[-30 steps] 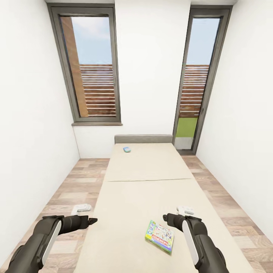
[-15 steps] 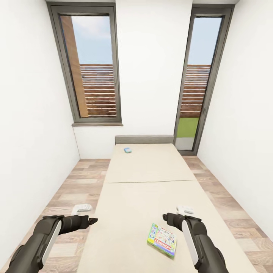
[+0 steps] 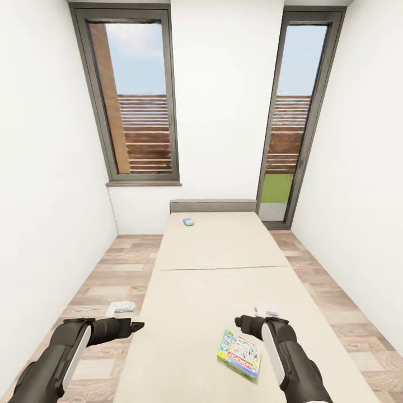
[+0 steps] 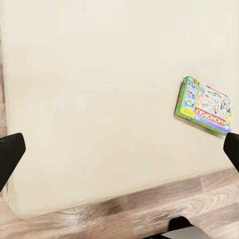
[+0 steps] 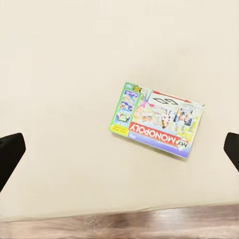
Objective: Put all the toys in the child's room - the three board games (two on the bed and one on the table), the two jigsaw puzzles on the table, and the tennis ball on the table - inside the toy box on the table in the child's room.
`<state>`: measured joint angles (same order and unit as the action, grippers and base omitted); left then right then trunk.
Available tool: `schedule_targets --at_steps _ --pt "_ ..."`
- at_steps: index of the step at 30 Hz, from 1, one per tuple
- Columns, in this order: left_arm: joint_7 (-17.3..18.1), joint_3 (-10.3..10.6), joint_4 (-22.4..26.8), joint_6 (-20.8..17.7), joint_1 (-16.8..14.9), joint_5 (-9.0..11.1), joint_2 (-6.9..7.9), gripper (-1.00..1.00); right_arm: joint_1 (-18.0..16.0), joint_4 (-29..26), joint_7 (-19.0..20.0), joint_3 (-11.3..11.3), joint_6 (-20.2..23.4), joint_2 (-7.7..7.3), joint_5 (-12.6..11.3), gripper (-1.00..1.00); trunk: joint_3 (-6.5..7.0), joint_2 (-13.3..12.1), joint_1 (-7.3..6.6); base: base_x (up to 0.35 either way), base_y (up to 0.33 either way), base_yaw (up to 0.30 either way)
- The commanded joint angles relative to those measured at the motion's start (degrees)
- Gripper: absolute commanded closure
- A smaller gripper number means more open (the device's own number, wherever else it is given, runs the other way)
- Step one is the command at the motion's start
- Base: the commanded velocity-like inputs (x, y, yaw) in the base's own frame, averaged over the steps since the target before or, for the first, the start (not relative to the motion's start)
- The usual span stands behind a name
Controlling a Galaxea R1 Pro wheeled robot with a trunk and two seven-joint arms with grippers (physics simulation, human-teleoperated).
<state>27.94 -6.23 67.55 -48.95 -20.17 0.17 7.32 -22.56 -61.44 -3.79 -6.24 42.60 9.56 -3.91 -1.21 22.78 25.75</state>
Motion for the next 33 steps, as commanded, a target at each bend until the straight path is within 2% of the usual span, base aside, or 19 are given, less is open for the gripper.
schedule_targets --at_steps 1,4,8,14,25,33 --pt "0.23 -0.14 0.04 -0.35 -0.05 -0.01 0.01 -1.0 -1.26 1.42 -0.42 -0.11 0.3 0.04 -0.38 -1.0 -0.13 0.14 0.03 0.0 0.0 0.0" --pt "0.2 -0.3 0.04 -0.35 -0.05 -0.05 0.09 -1.0 -5.93 7.04 -0.63 -0.3 0.37 -0.07 -0.34 -1.0 -0.13 0.14 0.03 0.0 0.0 0.0" --pt "0.18 -0.42 0.04 -0.35 -0.05 -0.07 0.13 -1.0 -9.51 13.69 -1.42 -0.55 -0.65 -0.06 -0.37 -1.0 -0.13 0.14 0.03 0.0 0.0 0.0" --pt "0.11 -0.49 0.04 -0.35 -0.05 -0.08 0.15 -1.0 -12.56 18.69 -2.04 -0.68 -4.98 0.01 -0.45 -1.0 -0.13 0.14 0.03 0.0 0.0 0.0" --pt "0.11 -0.52 -0.04 -0.35 -0.05 -0.08 0.15 -1.0 -13.51 19.49 -2.09 -0.65 -6.53 -0.39 -0.31 -1.0 -0.13 0.14 0.03 0.0 0.0 0.0" --pt "0.13 -0.46 -0.05 -0.35 -0.05 -0.08 0.1 -1.0 -13.52 19.51 -2.14 -0.4 -6.86 -0.07 -0.22 -1.0 -0.13 0.14 0.03 0.0 0.0 0.0"
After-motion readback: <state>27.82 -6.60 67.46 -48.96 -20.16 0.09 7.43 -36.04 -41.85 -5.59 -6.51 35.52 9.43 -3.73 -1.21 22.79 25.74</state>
